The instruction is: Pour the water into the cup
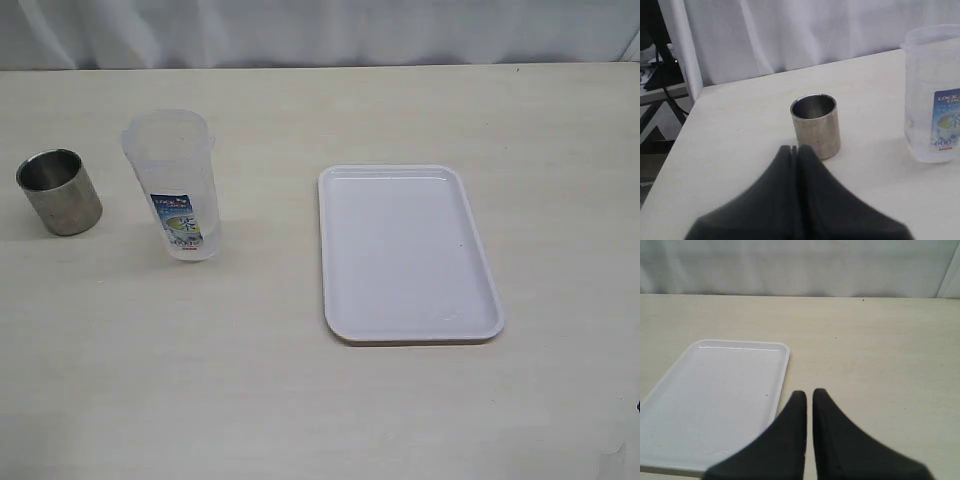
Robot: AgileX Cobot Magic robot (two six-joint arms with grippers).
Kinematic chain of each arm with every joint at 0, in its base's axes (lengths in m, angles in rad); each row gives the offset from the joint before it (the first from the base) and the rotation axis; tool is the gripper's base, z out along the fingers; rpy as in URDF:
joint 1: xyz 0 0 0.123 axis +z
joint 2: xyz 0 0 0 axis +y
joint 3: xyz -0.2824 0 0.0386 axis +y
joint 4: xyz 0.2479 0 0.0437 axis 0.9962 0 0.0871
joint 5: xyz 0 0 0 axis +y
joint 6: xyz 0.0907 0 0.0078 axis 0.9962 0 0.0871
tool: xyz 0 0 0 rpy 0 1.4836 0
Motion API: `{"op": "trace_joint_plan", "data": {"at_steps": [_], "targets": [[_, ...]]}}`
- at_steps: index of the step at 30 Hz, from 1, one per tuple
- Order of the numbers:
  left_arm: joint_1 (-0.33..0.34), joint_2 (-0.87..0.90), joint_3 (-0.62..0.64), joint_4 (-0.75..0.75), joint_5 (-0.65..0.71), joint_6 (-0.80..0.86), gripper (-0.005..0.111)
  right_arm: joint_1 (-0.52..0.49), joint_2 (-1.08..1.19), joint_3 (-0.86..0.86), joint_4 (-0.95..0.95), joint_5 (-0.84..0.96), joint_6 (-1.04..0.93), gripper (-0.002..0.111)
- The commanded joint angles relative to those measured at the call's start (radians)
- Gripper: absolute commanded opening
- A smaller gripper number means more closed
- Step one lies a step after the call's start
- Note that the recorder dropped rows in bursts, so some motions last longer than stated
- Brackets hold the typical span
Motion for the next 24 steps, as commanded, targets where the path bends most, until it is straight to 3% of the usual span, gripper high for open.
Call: {"op": "trace_joint_plan", "data": {"at_steps": [1,11,17,20,22,24], "targets": [[0.005,-0.002,0.003,0.014,-0.084,-0.001,0.0,-0.006,-0.004,0.003,-0.012,-0.039,-0.009,0.004],[0.005,-0.002,0.003,-0.084,-0.458,-0.014,0.0,-0.006,-0.004,0.003,-0.012,-0.358,-0.009,0.004],[0.005,-0.002,0.003,-0.086,-0.724,-0.145,0.0,-0.004,-0.004,0.003,-0.006,-0.664,-0.01,0.004],[0.005,-0.002,0.003,-0.084,-0.772,-0.151,0.0,-0.004,-0.004,0.003,0.059,-0.753,0.052,0.004],[0.005,-0.002,0.003,-0.084,-0.772,-0.165,0.004,-0.004,-0.004,0.003,0.063,-0.756,0.066,0.004],[0.005,-0.002,0.003,-0.084,-0.783,-0.167,0.019,-0.004,-0.004,0.003,0.058,-0.756,0.066,0.004]]}}
